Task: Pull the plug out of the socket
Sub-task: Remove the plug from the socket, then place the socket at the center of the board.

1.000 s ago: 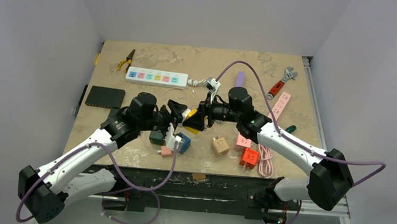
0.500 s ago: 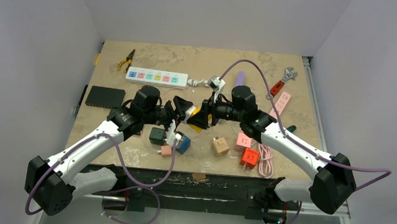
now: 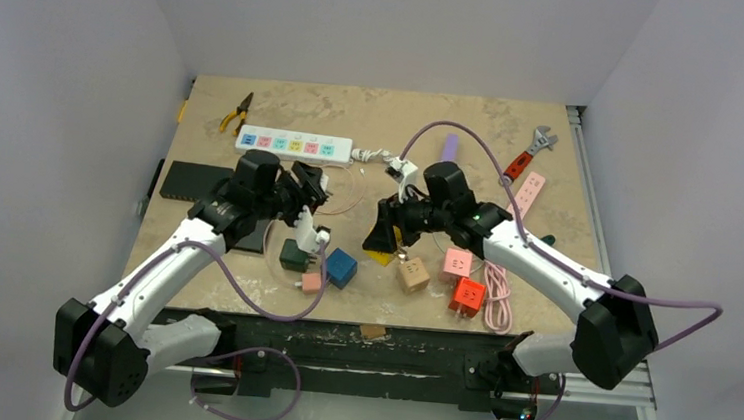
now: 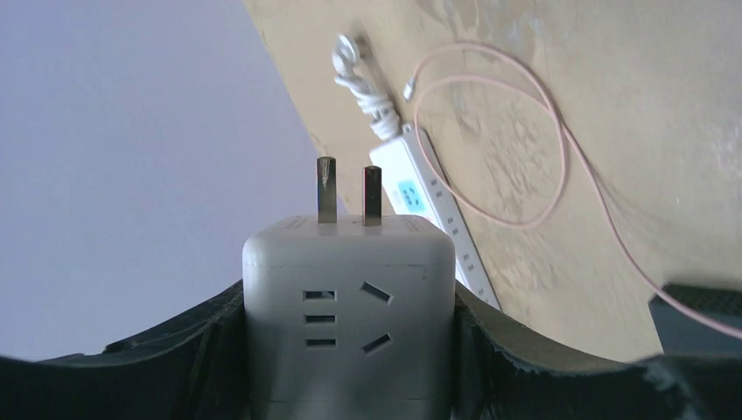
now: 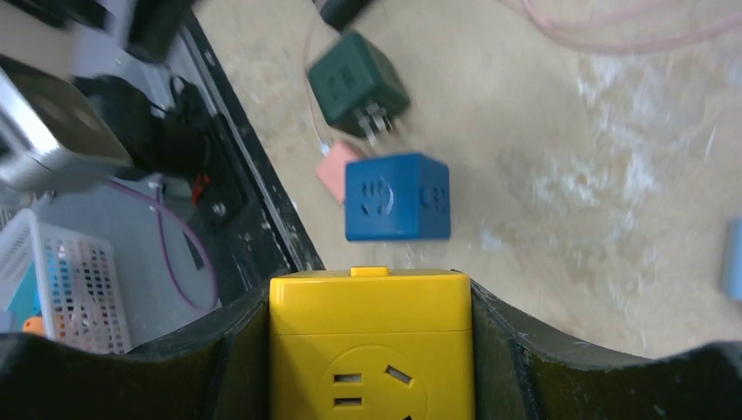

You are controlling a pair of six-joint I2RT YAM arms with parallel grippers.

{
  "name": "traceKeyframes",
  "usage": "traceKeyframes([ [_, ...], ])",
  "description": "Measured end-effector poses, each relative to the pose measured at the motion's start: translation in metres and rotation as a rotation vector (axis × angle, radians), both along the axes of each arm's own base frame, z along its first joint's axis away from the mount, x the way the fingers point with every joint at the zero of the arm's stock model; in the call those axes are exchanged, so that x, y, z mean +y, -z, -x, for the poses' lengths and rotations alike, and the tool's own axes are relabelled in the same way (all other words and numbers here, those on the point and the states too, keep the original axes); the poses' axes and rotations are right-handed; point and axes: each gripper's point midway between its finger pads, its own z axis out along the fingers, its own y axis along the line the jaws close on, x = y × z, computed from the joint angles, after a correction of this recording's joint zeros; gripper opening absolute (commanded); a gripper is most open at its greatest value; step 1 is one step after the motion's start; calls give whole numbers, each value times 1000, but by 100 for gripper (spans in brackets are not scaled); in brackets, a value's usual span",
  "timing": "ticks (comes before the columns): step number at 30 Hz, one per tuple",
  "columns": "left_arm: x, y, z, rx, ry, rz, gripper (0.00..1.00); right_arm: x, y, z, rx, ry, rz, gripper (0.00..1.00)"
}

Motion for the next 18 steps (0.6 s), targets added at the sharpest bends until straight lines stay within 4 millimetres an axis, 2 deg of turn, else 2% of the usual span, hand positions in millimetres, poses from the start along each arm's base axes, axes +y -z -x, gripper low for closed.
traceKeyframes([
  [2,22,3,-9,-25,-73,-58,0,-4,24,5,72,-5,64,0],
  [5,24,3,-4,-38,-66,-91,0,-9,58,11,170,-9,153,0],
  [7,24,4,-3,-35,-72,-102,0,-13,69,14,209,-8,188,0],
  [12,36,22,-13,78,-192,-130,0,-17,64,4,172,50,206,0],
  [15,42,34,-28,252,-351,-168,0,-17,59,-22,108,139,234,0],
  [18,35,27,-59,441,-555,-151,0,-14,60,-53,51,226,257,0],
])
